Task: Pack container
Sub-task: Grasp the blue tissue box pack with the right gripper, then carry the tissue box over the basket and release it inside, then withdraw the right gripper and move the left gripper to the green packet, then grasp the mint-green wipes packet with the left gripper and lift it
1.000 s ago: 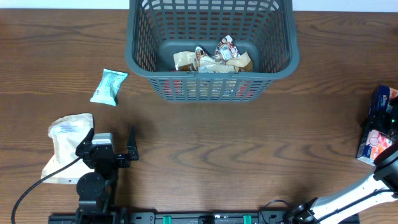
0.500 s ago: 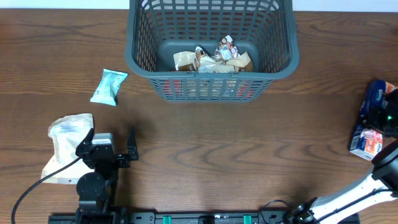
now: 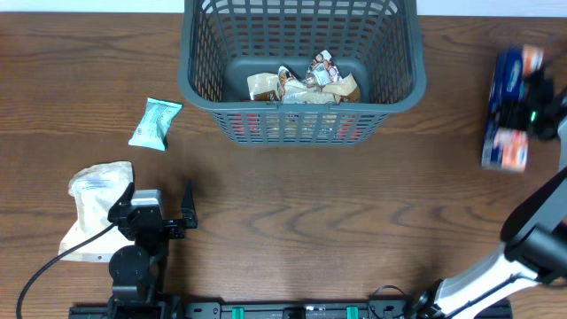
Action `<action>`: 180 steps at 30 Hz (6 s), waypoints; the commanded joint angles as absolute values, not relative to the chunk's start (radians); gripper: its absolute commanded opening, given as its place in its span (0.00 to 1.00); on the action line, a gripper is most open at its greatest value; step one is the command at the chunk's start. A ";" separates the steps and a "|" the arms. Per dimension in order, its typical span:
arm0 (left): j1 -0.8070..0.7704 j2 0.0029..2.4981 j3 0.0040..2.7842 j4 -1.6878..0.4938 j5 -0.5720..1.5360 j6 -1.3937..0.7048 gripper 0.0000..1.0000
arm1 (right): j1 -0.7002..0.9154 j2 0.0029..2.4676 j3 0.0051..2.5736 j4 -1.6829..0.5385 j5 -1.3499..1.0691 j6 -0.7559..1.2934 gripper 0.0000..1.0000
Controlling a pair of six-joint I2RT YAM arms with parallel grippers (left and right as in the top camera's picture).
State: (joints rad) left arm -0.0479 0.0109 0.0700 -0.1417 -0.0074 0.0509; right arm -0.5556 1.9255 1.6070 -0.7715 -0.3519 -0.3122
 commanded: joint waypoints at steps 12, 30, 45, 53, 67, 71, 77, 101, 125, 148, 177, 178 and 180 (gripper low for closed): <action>-0.052 0.004 0.040 -0.147 -0.008 0.046 0.99 | -0.106 1.658 1.914 -0.659 -0.454 -0.527 0.01; -0.052 0.004 0.040 -0.148 -0.008 0.028 0.99 | 0.289 1.722 1.931 -0.680 -0.453 -1.142 0.01; -0.052 0.004 0.040 -0.147 -0.008 0.028 0.99 | 0.289 1.951 1.931 -0.864 -0.393 -1.111 0.01; -0.052 0.004 0.040 -0.148 -0.008 0.028 0.99 | 0.289 2.014 1.930 -0.907 -0.393 -1.078 0.03; -0.052 0.004 0.040 -0.148 -0.008 0.028 0.99 | 0.288 2.041 1.930 -0.936 -0.392 -0.972 0.97; -0.052 0.004 0.040 -0.148 -0.008 0.028 0.99 | 0.289 2.040 1.931 -0.926 -0.394 -0.964 0.99; -0.052 0.004 0.040 -0.148 -0.008 0.028 0.99 | 0.290 2.001 1.961 -0.822 -0.462 -0.876 0.99; -0.051 0.103 0.289 -0.355 -0.030 -0.060 0.99 | -0.277 1.850 2.268 -0.958 -0.060 0.022 0.99; 0.137 1.317 1.602 -1.147 -0.155 0.072 0.99 | -0.358 1.851 1.518 -0.902 -0.243 0.048 0.99; 0.297 1.648 1.678 -1.236 0.097 0.187 0.99 | -0.244 1.851 1.364 -0.837 -0.239 0.036 0.99; 0.201 2.041 1.678 -1.011 0.057 0.236 0.99 | -0.199 1.851 1.364 -0.801 -0.236 0.036 0.99; 0.201 2.055 1.678 -1.003 0.056 0.238 0.99 | -0.199 1.851 1.364 -0.801 -0.236 0.036 0.99; 0.200 2.078 1.678 -0.989 0.057 0.252 0.99 | -0.199 1.851 1.364 -0.801 -0.236 0.036 0.99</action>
State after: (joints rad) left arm 0.1993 2.0460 1.6653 -0.9981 0.0708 0.2226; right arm -0.2077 1.8477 1.3678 -0.8024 -0.2321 0.0380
